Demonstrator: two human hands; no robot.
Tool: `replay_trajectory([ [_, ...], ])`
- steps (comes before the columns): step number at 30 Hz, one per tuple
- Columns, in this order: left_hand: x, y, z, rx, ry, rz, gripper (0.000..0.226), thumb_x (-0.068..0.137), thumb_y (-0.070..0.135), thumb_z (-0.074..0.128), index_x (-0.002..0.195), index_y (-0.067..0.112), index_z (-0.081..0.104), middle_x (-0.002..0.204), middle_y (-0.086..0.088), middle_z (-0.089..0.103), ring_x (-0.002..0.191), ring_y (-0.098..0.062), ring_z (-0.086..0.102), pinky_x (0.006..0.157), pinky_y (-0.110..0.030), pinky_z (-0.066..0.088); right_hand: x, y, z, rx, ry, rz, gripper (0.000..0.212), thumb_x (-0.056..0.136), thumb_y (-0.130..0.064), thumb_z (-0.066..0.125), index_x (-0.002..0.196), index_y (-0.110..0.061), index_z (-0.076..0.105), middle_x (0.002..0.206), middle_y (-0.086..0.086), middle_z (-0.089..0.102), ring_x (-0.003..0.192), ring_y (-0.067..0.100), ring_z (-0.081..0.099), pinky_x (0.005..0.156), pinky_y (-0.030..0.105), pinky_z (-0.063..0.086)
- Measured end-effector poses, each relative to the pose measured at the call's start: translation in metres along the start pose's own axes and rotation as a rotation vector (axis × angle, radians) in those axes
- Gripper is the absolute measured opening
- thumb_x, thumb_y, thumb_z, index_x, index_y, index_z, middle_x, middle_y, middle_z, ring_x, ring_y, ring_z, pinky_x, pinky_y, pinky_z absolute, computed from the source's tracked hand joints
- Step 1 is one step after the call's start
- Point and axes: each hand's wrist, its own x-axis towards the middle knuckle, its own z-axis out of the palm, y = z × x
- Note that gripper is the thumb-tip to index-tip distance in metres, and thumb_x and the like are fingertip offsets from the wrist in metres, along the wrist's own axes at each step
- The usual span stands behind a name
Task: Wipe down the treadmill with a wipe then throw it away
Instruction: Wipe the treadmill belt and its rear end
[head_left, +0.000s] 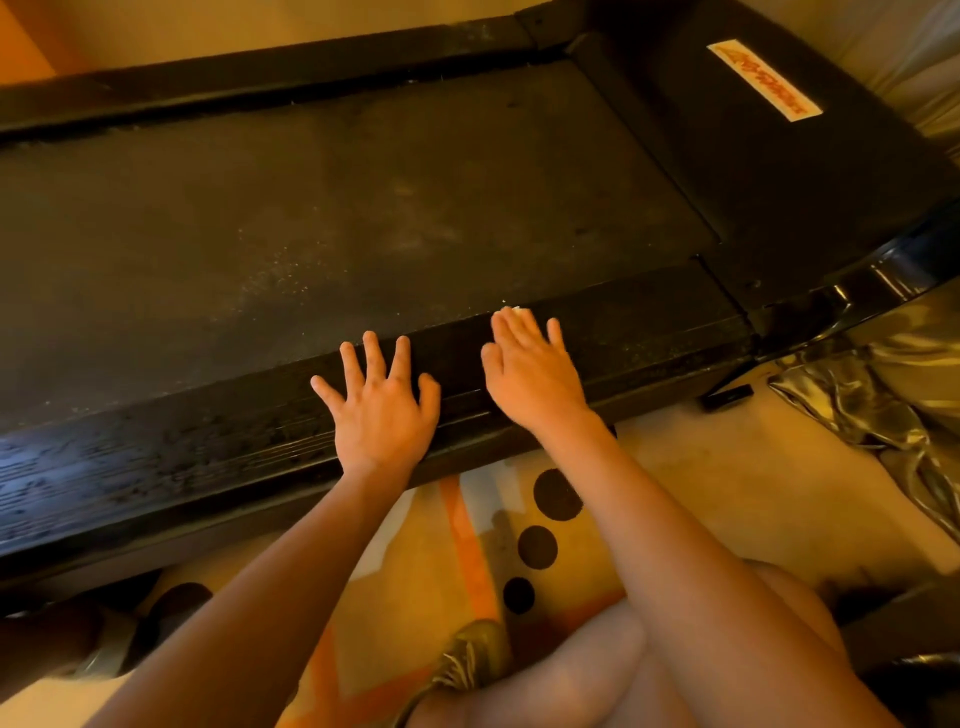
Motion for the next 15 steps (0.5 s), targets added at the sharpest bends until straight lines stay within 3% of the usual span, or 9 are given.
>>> replay_trajectory([
  [2,0.001,0.0,0.0,-0.003,-0.002,-0.002,0.064,0.105,0.056,0.021,0.163,0.029,0.016,0.171,-0.01,0.007,0.157,-0.037,-0.003,0.119,-0.07,0.002,-0.004,-0.012,0.002,0.001,-0.007,0.03,0.058,0.11,-0.037,0.016,0.164,-0.014,0.017,0.172,0.005,0.012,0.159,0.021,0.003,0.128,0.046,0.0],
  [6,0.0,-0.002,0.001,0.006,0.002,-0.006,0.064,0.104,0.056,0.019,0.163,0.03,0.015,0.172,-0.009,0.006,0.157,-0.036,-0.003,0.119,-0.07,0.002,-0.039,-0.027,0.018,-0.045,-0.047,-0.22,0.058,0.111,-0.037,0.02,0.164,-0.016,0.01,0.173,0.002,0.003,0.159,0.018,-0.006,0.128,0.043,-0.004],
  [11,0.001,0.0,0.001,0.009,0.003,-0.004,0.064,0.104,0.056,0.021,0.163,0.03,0.016,0.171,-0.009,0.007,0.157,-0.036,-0.002,0.119,-0.07,0.003,-0.022,0.005,0.007,-0.091,-0.005,-0.061,0.059,0.111,-0.039,0.019,0.164,-0.017,0.006,0.172,0.002,-0.001,0.158,0.018,-0.008,0.128,0.042,-0.005],
  [15,0.0,-0.001,0.001,0.008,0.013,-0.007,0.065,0.104,0.056,0.02,0.163,0.029,0.017,0.171,-0.01,0.008,0.157,-0.036,-0.001,0.119,-0.07,0.004,-0.055,-0.018,0.019,-0.027,-0.065,-0.261,0.059,0.111,-0.037,0.022,0.164,-0.015,0.007,0.172,0.003,-0.001,0.158,0.017,-0.009,0.129,0.041,-0.001],
])
